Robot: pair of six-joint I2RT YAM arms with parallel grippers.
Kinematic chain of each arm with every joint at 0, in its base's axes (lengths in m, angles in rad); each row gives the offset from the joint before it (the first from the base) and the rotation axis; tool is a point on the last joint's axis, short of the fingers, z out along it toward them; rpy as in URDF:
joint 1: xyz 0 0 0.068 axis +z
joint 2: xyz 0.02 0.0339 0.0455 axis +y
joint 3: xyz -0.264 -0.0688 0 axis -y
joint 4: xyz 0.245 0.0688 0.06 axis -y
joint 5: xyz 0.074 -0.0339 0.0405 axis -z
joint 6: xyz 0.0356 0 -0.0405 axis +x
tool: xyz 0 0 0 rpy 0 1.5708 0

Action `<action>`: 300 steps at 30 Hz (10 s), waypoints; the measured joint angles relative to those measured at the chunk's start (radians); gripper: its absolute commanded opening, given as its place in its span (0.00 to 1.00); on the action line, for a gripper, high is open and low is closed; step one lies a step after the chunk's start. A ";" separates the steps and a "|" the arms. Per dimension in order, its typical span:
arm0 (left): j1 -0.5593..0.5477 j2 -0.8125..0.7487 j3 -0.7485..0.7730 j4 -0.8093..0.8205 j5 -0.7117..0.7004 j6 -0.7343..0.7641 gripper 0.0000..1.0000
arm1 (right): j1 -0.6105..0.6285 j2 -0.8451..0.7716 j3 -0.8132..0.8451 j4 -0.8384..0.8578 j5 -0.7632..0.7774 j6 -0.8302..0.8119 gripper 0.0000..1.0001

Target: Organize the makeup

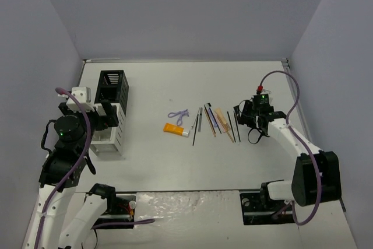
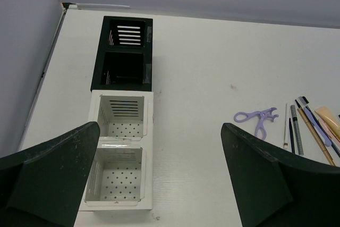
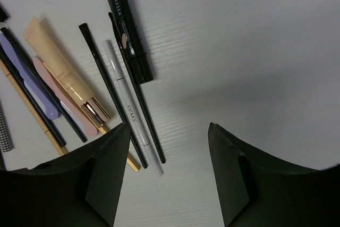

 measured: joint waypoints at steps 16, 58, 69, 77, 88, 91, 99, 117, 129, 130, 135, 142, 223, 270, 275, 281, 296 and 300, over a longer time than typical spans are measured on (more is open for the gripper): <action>0.000 0.016 -0.001 0.000 0.007 0.002 0.97 | 0.068 0.162 -0.016 0.083 -0.016 -0.034 0.36; 0.000 0.016 -0.001 0.001 0.017 0.004 0.97 | 0.107 0.275 -0.001 0.118 0.001 -0.052 0.01; 0.000 0.018 -0.001 0.001 0.023 0.003 0.97 | 0.143 0.262 0.012 0.090 0.023 -0.080 0.00; 0.000 0.092 0.057 -0.021 0.127 -0.066 0.97 | 0.303 0.064 0.104 0.048 0.052 -0.144 0.00; -0.068 0.333 0.185 0.088 0.409 -0.330 0.97 | 0.698 -0.151 0.146 0.334 -0.055 -0.236 0.00; -0.138 0.388 0.188 0.125 0.429 -0.378 0.95 | 0.766 -0.125 0.146 0.429 -0.088 -0.252 0.00; -0.285 0.458 0.209 0.177 0.411 -0.433 0.80 | 0.811 -0.044 0.146 0.573 -0.117 -0.258 0.00; -0.340 0.495 0.208 0.264 0.368 -0.471 0.04 | 0.817 -0.033 0.146 0.661 -0.121 -0.242 0.00; -0.347 0.513 0.224 0.236 0.262 -0.419 0.00 | 0.816 -0.014 0.150 0.645 -0.073 -0.254 0.96; -0.346 0.519 0.238 0.221 0.232 -0.399 0.00 | 0.815 -0.014 0.153 0.633 -0.057 -0.258 0.98; -0.269 0.592 0.362 0.194 0.067 -0.285 0.00 | 0.788 -0.031 0.158 0.548 0.032 -0.263 1.00; -0.012 0.757 0.473 0.305 -0.030 -0.167 0.00 | 0.716 -0.106 0.155 0.424 0.117 -0.263 1.00; 0.269 0.430 0.178 -0.127 0.245 -0.135 0.97 | 0.771 0.391 0.113 0.200 0.327 0.328 0.33; -0.128 0.435 0.239 -0.007 0.392 -0.361 0.97 | 0.951 -0.154 0.006 0.339 0.492 0.162 0.00; -0.258 0.462 0.276 0.073 0.395 -0.415 0.97 | 0.956 -0.287 -0.106 0.514 0.382 0.009 0.00; -0.399 0.539 0.286 0.139 0.360 -0.445 0.96 | 0.963 -0.293 -0.122 0.623 0.288 -0.101 0.00; -0.497 0.640 0.299 0.179 0.278 -0.468 0.17 | 0.963 -0.274 -0.120 0.690 0.253 -0.169 0.00; -0.497 0.640 0.302 0.187 0.266 -0.473 0.02 | 0.963 -0.264 -0.119 0.694 0.255 -0.176 0.01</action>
